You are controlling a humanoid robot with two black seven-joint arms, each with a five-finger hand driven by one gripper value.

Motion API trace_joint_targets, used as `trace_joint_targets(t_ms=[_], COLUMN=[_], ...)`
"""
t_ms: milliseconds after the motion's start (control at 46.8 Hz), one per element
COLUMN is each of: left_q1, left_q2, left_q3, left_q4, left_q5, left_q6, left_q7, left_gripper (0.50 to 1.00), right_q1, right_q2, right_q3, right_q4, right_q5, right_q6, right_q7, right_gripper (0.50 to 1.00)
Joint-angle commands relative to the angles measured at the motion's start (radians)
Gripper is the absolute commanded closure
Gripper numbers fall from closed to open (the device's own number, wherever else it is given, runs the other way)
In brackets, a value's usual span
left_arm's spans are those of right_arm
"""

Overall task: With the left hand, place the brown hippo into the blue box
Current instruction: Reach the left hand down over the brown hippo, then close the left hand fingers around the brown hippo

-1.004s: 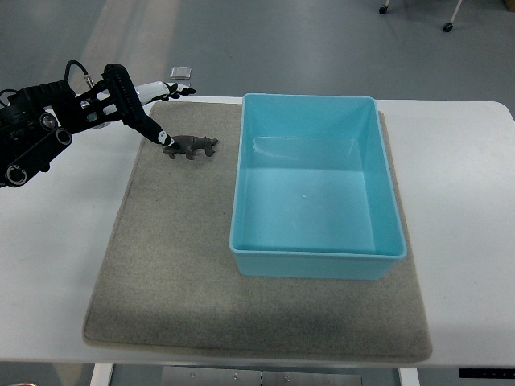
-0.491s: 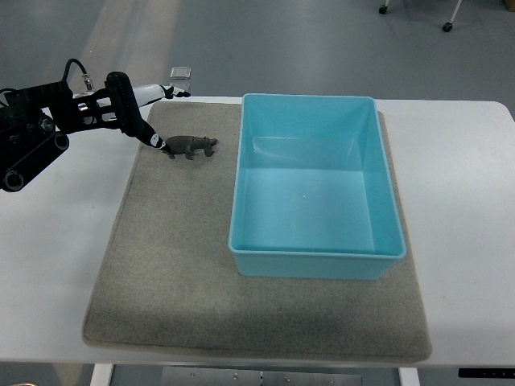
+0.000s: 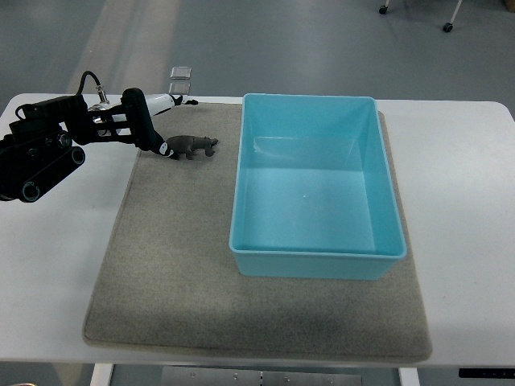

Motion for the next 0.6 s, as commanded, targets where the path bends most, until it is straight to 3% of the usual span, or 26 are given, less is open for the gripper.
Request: trace_joint_targets(t_ms=[0, 107, 363, 577], left_q1=[0.000, 0.000, 0.002, 0.002], left_q2=[-0.001, -0.002, -0.002, -0.001], left_q3=[0.002, 0.002, 0.002, 0.002], left_q4=[0.000, 0.000, -0.002, -0.005], left_q5=[-0.002, -0.002, -0.001, -0.001], left_q6=[0.000, 0.000, 0.000, 0.000], left_q7=[0.001, 0.001, 0.001, 0.001], left_gripper=[0.555, 0.564, 0.660, 0.675], right_q1=[0.000, 0.000, 0.000, 0.000], right_q2=[0.000, 0.000, 0.000, 0.000], right_q3=[0.000, 0.000, 0.000, 0.000], right_q4=[0.000, 0.000, 0.000, 0.000], right_q5=[0.000, 0.000, 0.000, 0.000], right_q6=[0.000, 0.000, 0.000, 0.000], right_q7=[0.000, 0.000, 0.000, 0.000], right_gripper=[0.564, 0.564, 0.564, 0.564])
